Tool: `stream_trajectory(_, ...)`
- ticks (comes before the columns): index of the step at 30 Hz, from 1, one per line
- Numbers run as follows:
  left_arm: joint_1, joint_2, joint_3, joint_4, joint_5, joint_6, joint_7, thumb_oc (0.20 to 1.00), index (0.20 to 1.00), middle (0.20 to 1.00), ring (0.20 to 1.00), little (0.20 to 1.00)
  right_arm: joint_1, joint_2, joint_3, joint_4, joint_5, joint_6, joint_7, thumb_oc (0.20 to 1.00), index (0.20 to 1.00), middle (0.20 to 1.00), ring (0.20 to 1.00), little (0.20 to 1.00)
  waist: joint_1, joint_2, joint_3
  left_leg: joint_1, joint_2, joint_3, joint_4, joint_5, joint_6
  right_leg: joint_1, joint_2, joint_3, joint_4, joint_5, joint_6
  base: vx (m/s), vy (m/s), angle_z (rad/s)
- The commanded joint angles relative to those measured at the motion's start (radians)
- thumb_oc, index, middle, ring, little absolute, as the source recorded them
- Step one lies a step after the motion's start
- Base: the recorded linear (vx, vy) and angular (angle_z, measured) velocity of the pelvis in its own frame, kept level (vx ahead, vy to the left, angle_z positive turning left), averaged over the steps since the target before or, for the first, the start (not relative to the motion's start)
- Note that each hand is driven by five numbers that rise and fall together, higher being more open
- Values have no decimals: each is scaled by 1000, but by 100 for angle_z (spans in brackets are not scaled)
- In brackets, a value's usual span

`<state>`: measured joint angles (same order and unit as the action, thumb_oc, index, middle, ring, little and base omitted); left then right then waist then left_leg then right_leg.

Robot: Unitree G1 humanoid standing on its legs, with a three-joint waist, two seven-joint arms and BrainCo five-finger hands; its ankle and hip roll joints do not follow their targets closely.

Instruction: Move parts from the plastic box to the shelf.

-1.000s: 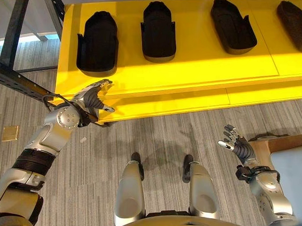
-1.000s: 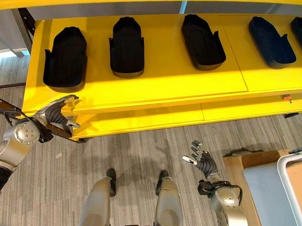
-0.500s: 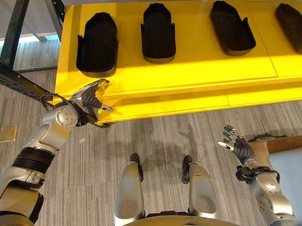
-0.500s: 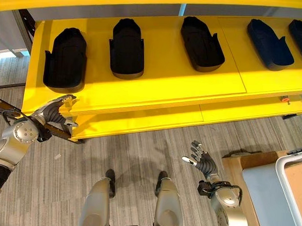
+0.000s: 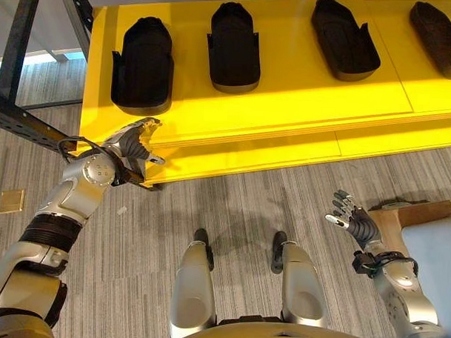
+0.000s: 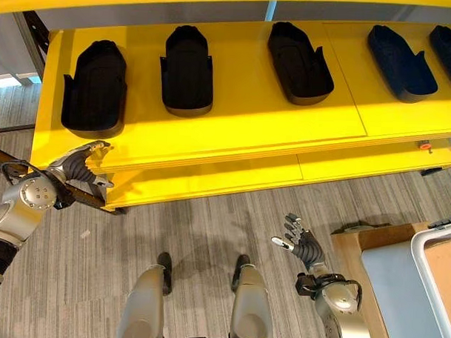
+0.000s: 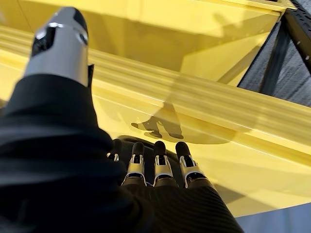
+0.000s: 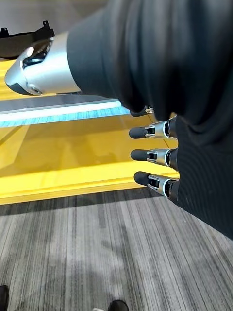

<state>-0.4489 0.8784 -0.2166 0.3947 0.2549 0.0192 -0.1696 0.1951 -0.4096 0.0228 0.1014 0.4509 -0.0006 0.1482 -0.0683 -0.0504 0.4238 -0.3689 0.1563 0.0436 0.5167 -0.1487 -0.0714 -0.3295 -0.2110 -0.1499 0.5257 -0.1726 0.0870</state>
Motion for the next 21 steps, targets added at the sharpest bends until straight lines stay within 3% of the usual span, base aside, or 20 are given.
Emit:
stream_trajectory(1,-37,49,-9,13,-27,-12,5,1000,1000,1000,1000,1000,32,-43,11,-27,38,-42,9,1000,1000,1000,1000,1000,-9,-1,-62,-12,18,-4,-17,35,-6,17,-8,19,-72,96,33,0,0,0)
stream_trajectory(21,-69,66,-10,66,-42,-6,18,1000,1000,1000,1000,1000,49,-47,6,-21,40,-41,18,1000,1000,1000,1000,1000,-12,-6,-67,-14,14,1,-9,29,-4,19,-10,19,-73,96,35,0,0,0)
